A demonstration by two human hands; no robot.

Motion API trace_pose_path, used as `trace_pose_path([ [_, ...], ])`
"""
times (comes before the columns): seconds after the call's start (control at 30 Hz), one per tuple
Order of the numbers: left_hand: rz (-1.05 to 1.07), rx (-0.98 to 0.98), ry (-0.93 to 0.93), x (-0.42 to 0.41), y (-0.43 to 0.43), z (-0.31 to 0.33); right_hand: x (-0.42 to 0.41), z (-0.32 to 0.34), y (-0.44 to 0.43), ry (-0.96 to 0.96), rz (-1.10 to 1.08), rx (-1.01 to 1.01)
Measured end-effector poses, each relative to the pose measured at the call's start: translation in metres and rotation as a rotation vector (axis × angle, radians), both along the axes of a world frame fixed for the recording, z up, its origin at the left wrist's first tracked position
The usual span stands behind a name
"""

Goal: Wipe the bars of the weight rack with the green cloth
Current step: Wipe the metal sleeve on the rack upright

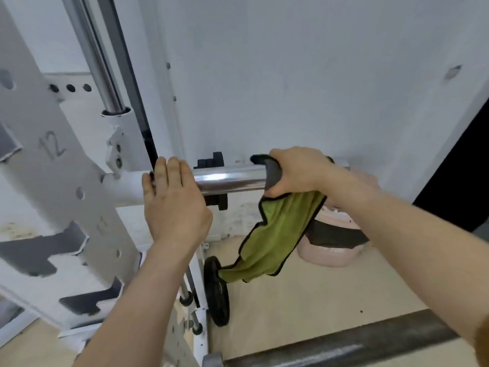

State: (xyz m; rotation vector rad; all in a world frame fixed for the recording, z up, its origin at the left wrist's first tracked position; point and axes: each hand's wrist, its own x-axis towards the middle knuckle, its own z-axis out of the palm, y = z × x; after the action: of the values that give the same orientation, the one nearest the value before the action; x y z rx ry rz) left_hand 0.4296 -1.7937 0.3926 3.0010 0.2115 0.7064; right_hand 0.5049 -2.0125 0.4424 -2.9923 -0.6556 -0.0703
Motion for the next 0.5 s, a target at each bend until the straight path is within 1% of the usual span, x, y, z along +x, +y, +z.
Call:
trace_pose_path([
  [0.07,-0.025,0.009,-0.003,-0.003,0.003,-0.001,0.013,0.017,0.001,0.268,-0.026,-0.023],
  [0.17,-0.059,-0.008,-0.004,-0.018,0.001,-0.008,0.035,0.026,0.018,0.706,-0.060,0.044],
  [0.2,-0.064,-0.013,-0.004,-0.023,-0.001,-0.011,0.040,0.027,0.029,0.807,-0.058,0.067],
  [0.23,-0.068,-0.014,0.006,-0.026,-0.003,-0.013,0.042,0.027,0.045,0.861,-0.032,0.084],
  [0.27,-0.071,-0.005,0.022,-0.028,-0.004,-0.014,0.043,0.025,0.063,0.872,0.009,0.106],
  [0.3,-0.074,0.009,0.027,-0.028,-0.003,-0.013,0.043,0.023,0.084,0.820,0.058,0.103],
  [0.37,-0.068,0.046,0.015,-0.028,0.000,-0.006,0.036,0.017,0.123,0.604,0.183,0.058],
  [0.43,-0.054,0.046,0.009,-0.024,0.000,0.005,0.028,0.011,0.144,0.365,0.298,0.028],
  [0.5,-0.056,-0.005,0.039,-0.022,-0.006,0.015,0.015,0.005,0.137,0.184,0.309,0.058],
])
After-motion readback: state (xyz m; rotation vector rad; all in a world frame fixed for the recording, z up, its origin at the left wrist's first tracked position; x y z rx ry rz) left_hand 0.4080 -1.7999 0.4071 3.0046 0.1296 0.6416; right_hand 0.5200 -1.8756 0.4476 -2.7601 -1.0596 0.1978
